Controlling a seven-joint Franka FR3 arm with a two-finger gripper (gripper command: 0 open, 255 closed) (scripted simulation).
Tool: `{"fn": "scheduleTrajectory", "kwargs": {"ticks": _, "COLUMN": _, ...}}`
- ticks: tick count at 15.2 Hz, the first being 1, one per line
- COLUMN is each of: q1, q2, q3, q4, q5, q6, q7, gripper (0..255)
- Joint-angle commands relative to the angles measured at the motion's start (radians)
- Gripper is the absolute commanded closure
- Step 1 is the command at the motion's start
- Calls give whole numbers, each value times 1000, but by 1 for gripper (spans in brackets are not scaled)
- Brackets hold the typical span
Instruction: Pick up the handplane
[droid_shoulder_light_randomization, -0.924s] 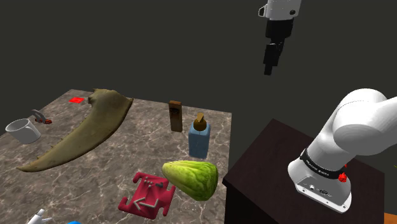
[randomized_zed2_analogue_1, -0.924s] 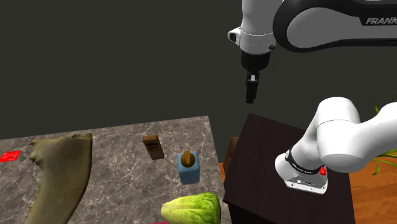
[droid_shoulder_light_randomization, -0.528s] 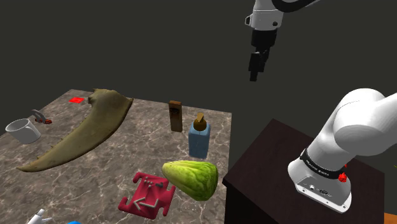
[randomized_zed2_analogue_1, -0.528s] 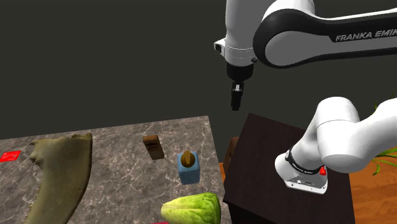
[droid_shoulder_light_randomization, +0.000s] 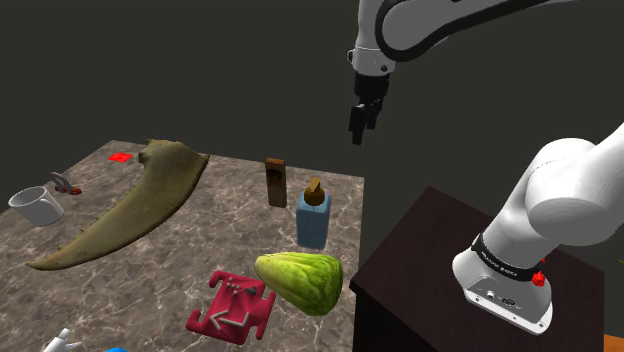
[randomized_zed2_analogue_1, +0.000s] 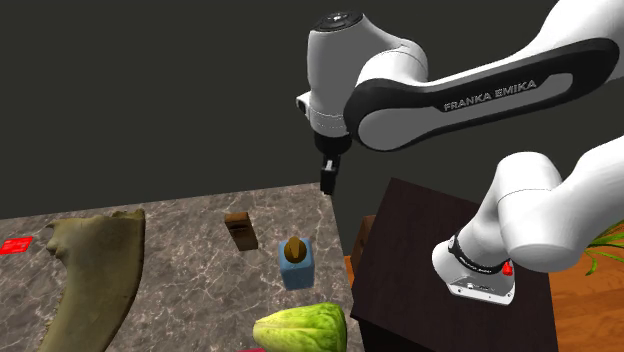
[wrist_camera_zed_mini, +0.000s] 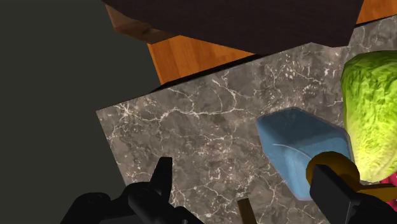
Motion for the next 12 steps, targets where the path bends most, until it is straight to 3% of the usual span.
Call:
{"fn": "scheduleTrajectory", "kwargs": {"ticks": 1, "q1": 7, "q2": 77, "q3": 12, "q4": 27, "q5": 4, "q6": 68, "q7": 10, "gripper": 0}}
{"fn": "scheduleTrajectory", "kwargs": {"ticks": 12, "q1": 47, "q2": 457, "q3": 76, "q4": 228, "q5": -26, "q6": 341, "q7": 90, "gripper": 0}}
